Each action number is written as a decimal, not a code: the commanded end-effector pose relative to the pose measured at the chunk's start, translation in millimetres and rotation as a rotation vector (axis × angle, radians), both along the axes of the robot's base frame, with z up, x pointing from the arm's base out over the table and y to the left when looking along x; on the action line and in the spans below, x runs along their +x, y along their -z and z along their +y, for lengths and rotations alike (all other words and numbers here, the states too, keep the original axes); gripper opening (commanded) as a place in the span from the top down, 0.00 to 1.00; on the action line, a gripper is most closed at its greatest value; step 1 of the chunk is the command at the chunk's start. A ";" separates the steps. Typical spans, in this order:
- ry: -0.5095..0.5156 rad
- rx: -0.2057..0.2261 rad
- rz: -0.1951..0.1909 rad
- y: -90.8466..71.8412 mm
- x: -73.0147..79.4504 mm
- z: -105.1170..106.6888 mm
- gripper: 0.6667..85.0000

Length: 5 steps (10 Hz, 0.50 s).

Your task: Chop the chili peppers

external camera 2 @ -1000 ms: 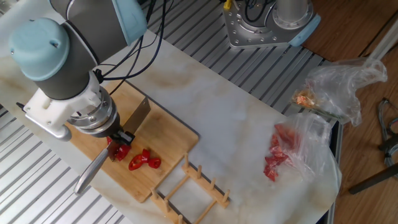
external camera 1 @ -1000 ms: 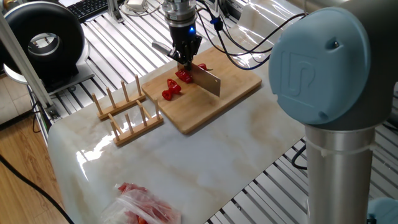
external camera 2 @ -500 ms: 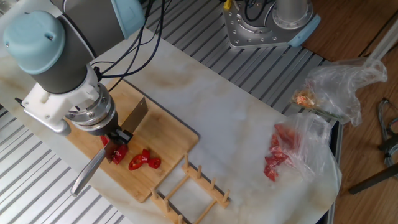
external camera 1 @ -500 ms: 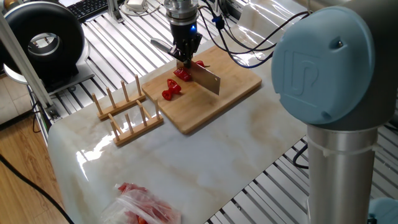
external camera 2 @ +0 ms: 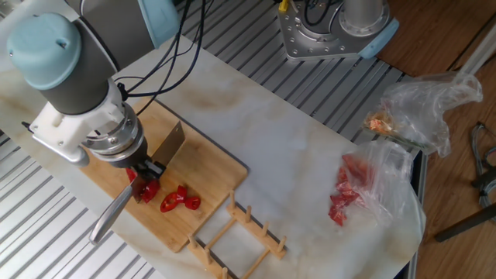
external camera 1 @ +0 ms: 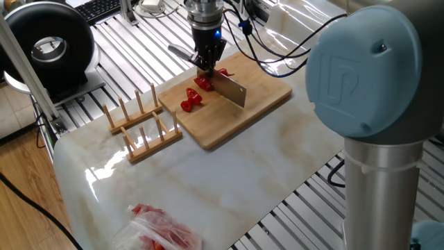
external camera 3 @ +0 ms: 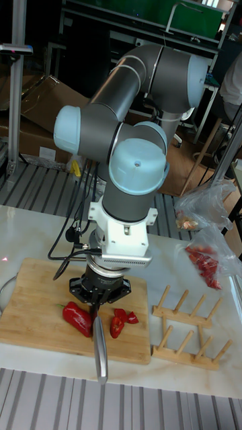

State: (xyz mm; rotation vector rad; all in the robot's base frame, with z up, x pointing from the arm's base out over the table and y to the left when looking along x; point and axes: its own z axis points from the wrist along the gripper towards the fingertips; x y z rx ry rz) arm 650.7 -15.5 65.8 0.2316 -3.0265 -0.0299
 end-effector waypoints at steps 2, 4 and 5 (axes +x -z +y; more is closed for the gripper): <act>0.003 0.004 0.014 -10.1 -2.9 -1.5 0.99; 0.002 0.023 0.008 -3.2 -6.3 -0.1 0.99; 0.002 0.035 0.006 -2.0 -8.0 2.1 0.99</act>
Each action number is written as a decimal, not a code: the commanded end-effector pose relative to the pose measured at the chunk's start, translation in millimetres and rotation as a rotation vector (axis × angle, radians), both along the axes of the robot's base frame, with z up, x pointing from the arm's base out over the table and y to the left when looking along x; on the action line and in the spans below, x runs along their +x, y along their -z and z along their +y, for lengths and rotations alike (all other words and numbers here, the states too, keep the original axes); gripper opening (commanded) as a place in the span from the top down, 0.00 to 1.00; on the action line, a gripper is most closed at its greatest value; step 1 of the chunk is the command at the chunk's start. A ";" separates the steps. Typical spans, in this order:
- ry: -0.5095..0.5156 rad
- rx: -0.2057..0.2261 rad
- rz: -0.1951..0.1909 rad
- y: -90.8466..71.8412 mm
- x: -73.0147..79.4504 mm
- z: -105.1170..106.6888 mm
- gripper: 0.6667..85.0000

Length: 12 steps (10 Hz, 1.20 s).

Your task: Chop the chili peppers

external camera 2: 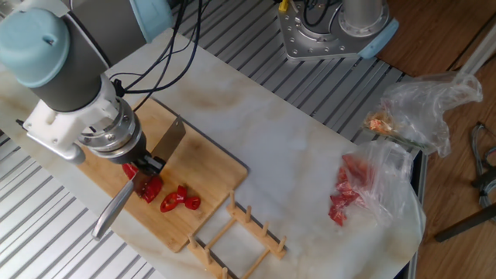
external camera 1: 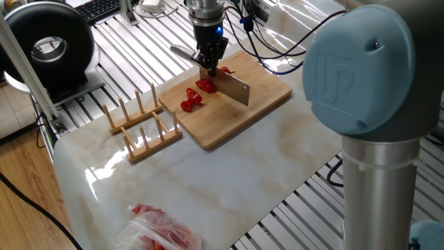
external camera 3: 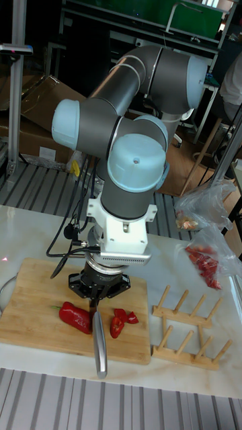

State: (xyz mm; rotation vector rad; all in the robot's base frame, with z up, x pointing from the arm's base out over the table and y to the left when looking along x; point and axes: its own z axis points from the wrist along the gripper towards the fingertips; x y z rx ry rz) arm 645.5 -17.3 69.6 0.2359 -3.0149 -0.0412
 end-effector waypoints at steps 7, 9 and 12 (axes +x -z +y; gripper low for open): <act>-0.005 0.092 0.007 -12.6 -1.9 34.9 0.99; -0.007 0.117 0.019 -10.0 -5.2 48.6 0.99; -0.013 0.058 -0.010 -13.0 0.9 42.8 0.99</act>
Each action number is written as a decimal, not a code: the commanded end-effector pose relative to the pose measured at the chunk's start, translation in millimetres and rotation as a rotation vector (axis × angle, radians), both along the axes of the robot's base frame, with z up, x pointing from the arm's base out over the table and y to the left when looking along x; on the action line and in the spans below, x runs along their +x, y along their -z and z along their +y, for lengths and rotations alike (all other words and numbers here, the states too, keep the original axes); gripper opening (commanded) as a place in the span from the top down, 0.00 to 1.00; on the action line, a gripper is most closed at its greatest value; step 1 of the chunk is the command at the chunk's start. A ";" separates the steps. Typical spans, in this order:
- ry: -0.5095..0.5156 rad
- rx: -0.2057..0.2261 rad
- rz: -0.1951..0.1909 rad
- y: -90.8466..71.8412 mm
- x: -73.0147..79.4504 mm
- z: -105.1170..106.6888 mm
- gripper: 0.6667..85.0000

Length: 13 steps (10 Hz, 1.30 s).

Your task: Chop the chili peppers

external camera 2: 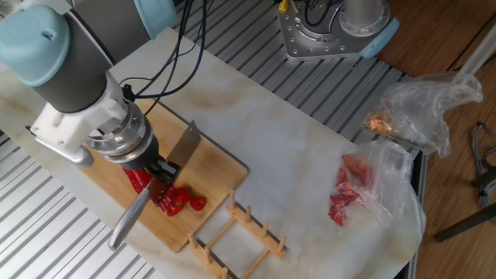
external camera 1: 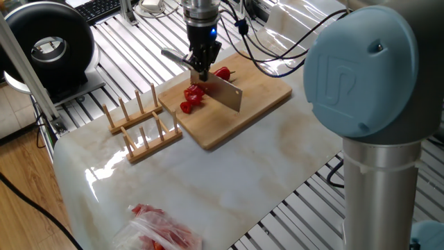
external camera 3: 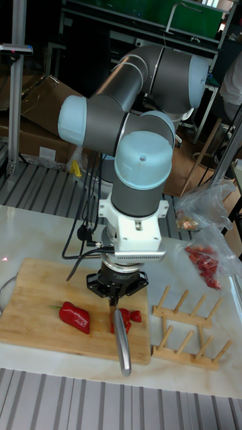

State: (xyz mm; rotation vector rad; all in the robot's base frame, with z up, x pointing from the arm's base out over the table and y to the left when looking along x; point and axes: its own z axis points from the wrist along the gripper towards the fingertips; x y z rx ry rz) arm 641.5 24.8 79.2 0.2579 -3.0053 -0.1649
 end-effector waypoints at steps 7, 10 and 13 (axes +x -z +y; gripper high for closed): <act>0.075 -0.090 -0.080 -53.5 20.7 -27.9 0.99; 0.064 -0.126 -0.121 -55.4 31.8 -43.0 0.99; 0.027 -0.156 -0.144 -49.9 39.6 -54.6 0.99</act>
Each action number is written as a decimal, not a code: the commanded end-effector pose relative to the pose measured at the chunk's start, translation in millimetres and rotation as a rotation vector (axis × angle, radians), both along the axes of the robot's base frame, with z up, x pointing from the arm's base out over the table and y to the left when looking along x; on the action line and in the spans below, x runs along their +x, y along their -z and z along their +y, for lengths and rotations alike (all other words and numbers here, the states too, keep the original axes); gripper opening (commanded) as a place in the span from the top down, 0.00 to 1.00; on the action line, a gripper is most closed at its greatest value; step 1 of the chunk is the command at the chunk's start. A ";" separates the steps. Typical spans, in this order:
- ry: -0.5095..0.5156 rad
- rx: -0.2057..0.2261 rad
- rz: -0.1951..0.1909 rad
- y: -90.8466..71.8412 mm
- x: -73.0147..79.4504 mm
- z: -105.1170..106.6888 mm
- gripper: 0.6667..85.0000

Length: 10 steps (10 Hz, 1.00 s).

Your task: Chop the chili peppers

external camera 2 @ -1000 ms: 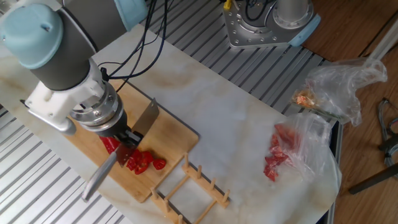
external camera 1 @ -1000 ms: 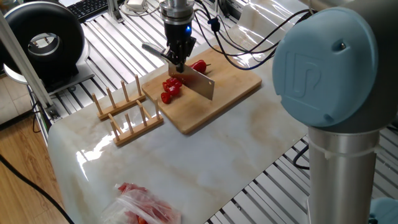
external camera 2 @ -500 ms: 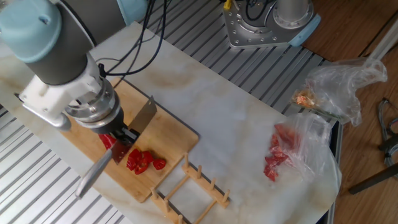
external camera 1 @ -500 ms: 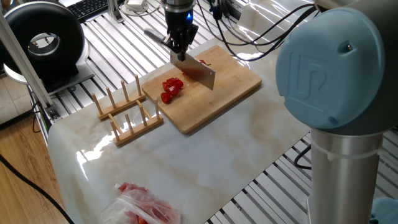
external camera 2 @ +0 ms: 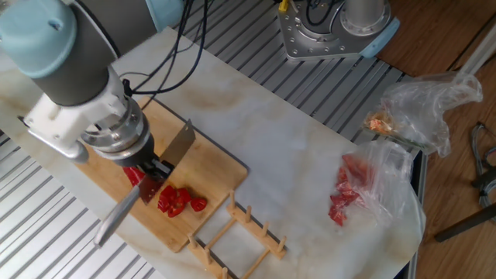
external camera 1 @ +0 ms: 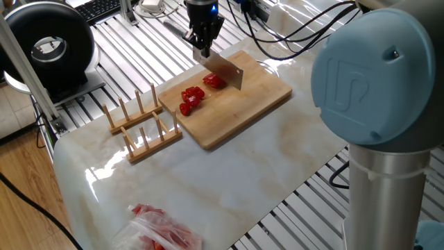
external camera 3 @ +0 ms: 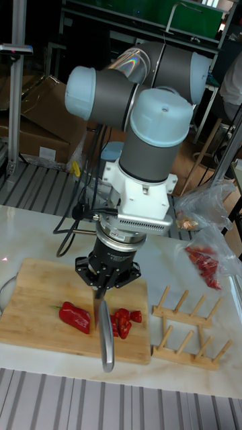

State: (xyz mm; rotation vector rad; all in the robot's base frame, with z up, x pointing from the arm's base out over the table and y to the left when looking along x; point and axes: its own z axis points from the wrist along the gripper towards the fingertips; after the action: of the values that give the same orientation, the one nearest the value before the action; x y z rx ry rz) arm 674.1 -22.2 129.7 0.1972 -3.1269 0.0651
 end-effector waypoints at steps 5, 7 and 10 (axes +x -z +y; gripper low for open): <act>-0.012 -0.019 -0.021 2.7 5.8 -10.2 0.99; 0.027 0.030 0.003 1.3 -0.7 4.9 0.99; 0.067 -0.017 -0.009 0.8 1.8 -7.5 0.99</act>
State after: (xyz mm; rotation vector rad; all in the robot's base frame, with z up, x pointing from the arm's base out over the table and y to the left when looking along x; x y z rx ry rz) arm 673.6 -28.0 127.4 0.1452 -3.1260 0.0852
